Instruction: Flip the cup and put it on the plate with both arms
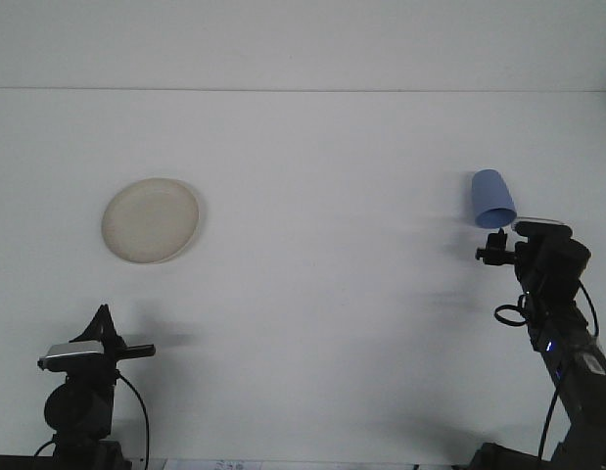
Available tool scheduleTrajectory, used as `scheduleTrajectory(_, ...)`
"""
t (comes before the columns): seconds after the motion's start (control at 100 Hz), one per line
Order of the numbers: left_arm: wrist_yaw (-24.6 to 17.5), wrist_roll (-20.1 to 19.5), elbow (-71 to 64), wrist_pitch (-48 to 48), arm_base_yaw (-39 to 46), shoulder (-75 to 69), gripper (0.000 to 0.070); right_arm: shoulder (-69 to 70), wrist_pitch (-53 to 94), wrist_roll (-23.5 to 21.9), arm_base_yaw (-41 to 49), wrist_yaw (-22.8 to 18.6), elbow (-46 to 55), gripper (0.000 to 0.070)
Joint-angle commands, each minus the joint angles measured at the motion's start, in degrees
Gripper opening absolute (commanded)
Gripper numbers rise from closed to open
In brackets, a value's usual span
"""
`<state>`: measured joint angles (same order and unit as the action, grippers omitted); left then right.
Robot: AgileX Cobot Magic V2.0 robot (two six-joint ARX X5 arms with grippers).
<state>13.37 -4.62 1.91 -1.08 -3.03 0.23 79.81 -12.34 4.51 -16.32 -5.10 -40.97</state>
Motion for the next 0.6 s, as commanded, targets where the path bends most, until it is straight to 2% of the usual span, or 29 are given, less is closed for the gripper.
scheduleTrajectory(0.0,0.13,-0.44,-1.07,-0.72,0.07,-0.04,0.0013,3.43,-4.74,1.77,-1.01,-1.46,-0.61,0.0495)
scheduleTrajectory(0.24,0.13,-0.44,-1.07,-0.72,0.07,-0.04,0.0014,13.25,-15.19,1.66,-3.8,-7.15,-1.57,0.0495)
scheduleTrajectory(0.37,0.13,-0.44,-1.07,-0.72,0.07,-0.04,0.0014,16.85,-18.93,1.46,-4.33,-7.65,-2.56,0.0495)
scheduleTrajectory(0.48,0.13,-0.44,-1.07,-0.72,0.07,-0.04,0.0014,19.61,-19.87,1.2,-4.7,-10.1,-4.76,0.049)
scheduleTrajectory(0.59,0.13,-0.44,-1.07,-0.72,0.07,-0.04,0.0013,23.02,-20.2,0.87,-4.72,-10.19,-8.0,0.0489)
